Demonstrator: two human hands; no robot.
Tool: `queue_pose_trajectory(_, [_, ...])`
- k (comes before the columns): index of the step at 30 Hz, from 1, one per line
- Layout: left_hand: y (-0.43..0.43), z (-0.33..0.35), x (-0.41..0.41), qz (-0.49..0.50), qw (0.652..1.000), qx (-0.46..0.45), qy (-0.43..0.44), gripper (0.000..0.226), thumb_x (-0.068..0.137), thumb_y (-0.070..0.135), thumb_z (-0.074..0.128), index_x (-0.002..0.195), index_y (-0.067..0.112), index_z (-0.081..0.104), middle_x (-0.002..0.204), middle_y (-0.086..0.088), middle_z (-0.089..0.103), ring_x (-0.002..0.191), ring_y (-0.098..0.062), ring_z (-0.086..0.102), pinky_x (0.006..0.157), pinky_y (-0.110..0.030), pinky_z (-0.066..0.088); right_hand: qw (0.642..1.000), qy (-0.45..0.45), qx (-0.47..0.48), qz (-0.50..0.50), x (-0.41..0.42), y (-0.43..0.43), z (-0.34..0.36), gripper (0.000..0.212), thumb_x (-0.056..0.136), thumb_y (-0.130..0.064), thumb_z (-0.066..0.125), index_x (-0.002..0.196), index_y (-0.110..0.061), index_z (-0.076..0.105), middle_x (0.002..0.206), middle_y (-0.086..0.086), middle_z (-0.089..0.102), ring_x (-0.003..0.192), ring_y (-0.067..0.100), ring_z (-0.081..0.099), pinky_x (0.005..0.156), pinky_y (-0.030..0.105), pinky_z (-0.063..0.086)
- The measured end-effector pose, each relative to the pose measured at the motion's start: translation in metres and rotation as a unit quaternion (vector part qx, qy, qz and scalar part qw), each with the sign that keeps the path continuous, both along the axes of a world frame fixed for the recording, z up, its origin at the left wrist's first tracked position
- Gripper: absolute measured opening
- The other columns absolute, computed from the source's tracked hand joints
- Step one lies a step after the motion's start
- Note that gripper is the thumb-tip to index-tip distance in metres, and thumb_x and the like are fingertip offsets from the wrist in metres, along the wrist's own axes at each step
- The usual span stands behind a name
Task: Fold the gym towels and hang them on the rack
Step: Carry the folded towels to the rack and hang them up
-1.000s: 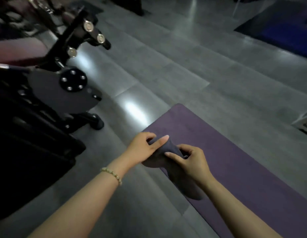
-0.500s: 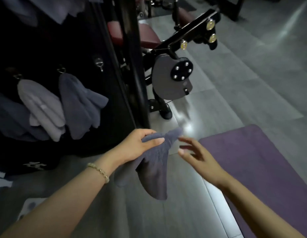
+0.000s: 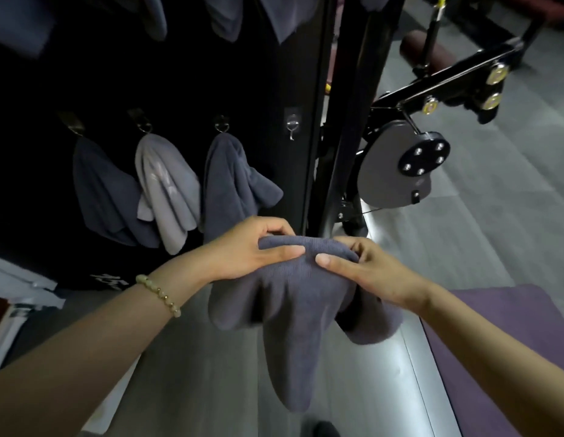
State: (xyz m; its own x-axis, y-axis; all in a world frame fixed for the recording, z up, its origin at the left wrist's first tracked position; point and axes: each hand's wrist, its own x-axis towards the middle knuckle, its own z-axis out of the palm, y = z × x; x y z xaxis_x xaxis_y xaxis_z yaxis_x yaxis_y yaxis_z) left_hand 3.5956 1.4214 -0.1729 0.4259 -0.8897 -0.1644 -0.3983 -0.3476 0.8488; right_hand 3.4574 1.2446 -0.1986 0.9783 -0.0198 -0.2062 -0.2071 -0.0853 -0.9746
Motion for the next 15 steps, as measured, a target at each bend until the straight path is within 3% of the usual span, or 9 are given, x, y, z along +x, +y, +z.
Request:
queue_pose_trajectory(3, [0.001,-0.006,0.02,0.069,0.997,-0.001,0.029,0.037,0.075,0.05,0.064,0.09,0.017,0.056,0.074,-0.005,0.065,0.064,-0.016,0.062,0.062,-0.029,0.048,1.0,-0.003,0.005,-0.015,0.029,-0.012,-0.011,0.047,0.082,-0.035,0.068,0.091,0.01,0.057,0.078,0.012,0.06,0.075,0.013,0.059,0.066,0.02,0.049])
queue_pose_trajectory(6, [-0.001,-0.01,0.037,0.088,0.992,-0.039,0.083,0.035,0.083,0.037,0.062,0.098,0.012,0.042,0.063,-0.007,0.053,0.055,-0.014,0.049,0.051,-0.021,0.039,0.999,0.002,0.027,-0.019,0.061,-0.029,-0.016,0.061,0.077,-0.042,0.069,0.092,0.015,0.05,0.08,0.013,0.056,0.075,0.017,0.055,0.064,0.02,0.046])
queue_pose_trajectory(7, [-0.004,-0.012,0.042,0.088,0.99,-0.057,0.091,0.031,0.086,0.033,0.061,0.1,0.012,0.042,0.062,-0.005,0.051,0.054,-0.012,0.047,0.052,-0.018,0.038,0.999,0.012,0.044,-0.022,0.071,-0.036,-0.016,0.058,0.079,-0.041,0.069,0.092,0.013,0.052,0.081,0.014,0.058,0.075,0.017,0.057,0.064,0.021,0.048])
queue_pose_trajectory(10, [-0.017,-0.012,0.06,0.084,0.989,-0.1,0.072,0.018,0.087,0.029,0.061,0.096,0.014,0.057,0.076,-0.006,0.059,0.071,-0.011,0.056,0.071,-0.014,0.043,0.996,0.042,0.076,-0.038,0.1,-0.054,-0.013,0.026,0.082,-0.032,0.07,0.077,-0.009,0.06,0.072,0.001,0.064,0.066,0.008,0.06,0.061,0.019,0.049])
queue_pose_trajectory(12, [-0.027,-0.012,0.073,0.073,0.992,-0.095,0.049,0.013,0.085,0.023,0.064,0.094,0.015,0.068,0.09,0.007,0.07,0.09,-0.001,0.064,0.085,-0.01,0.043,0.997,0.024,0.064,-0.045,0.118,-0.068,-0.011,0.013,0.079,-0.032,0.063,0.078,-0.019,0.063,0.076,-0.005,0.066,0.07,0.004,0.061,0.065,0.018,0.049])
queue_pose_trajectory(15, [-0.042,-0.012,0.097,0.063,0.995,-0.07,0.012,0.019,0.085,0.017,0.067,0.104,0.017,0.072,0.101,0.012,0.072,0.103,0.004,0.062,0.091,-0.007,0.041,0.996,0.016,0.08,-0.018,0.141,-0.086,-0.004,0.028,0.073,-0.039,0.065,0.098,-0.032,0.073,0.099,-0.003,0.073,0.092,0.006,0.067,0.077,0.016,0.051])
